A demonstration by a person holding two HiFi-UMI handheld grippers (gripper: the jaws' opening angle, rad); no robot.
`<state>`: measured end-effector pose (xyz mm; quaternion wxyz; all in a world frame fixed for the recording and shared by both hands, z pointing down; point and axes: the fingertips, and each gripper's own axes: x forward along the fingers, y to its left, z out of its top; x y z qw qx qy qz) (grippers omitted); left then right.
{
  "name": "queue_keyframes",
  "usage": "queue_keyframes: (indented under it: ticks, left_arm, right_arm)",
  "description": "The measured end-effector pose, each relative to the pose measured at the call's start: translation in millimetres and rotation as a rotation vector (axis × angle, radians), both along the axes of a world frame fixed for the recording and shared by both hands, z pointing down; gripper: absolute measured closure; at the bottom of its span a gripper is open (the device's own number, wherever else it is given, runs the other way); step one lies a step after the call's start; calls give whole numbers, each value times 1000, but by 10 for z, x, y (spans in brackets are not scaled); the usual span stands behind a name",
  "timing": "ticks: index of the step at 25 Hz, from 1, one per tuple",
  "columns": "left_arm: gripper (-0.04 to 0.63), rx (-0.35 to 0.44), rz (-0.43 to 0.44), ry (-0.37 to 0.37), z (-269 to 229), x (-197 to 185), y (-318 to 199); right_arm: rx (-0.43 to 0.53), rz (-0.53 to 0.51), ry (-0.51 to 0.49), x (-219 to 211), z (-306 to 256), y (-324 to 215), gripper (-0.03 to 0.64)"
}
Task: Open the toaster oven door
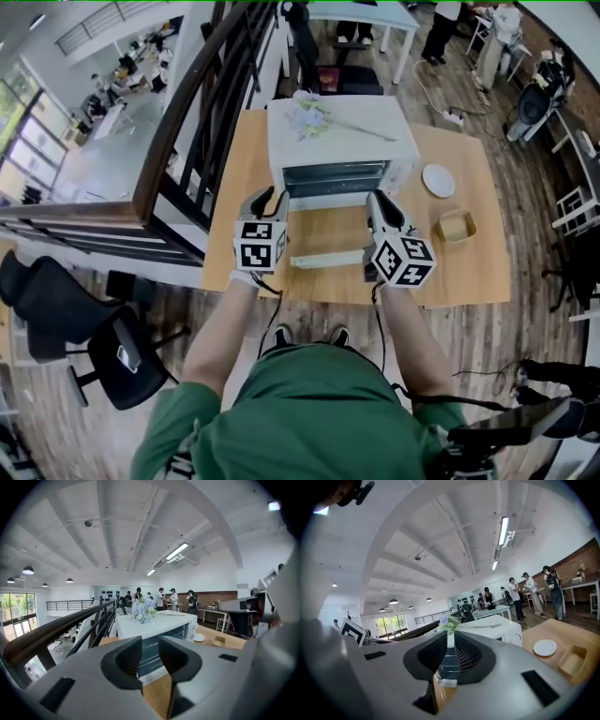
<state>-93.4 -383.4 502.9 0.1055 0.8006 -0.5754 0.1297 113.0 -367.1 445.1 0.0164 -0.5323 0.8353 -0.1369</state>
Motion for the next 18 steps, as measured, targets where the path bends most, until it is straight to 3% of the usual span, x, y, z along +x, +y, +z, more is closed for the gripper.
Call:
queue_keyframes:
  ticks: [9, 18]
  left_arm:
    - [474, 107, 29, 47, -575, 141, -91]
    - [474, 145, 47, 70, -793, 266, -122]
  right_arm:
    - [111, -41, 94, -137, -401, 27, 552]
    - [147, -46, 111, -97, -546, 28, 552]
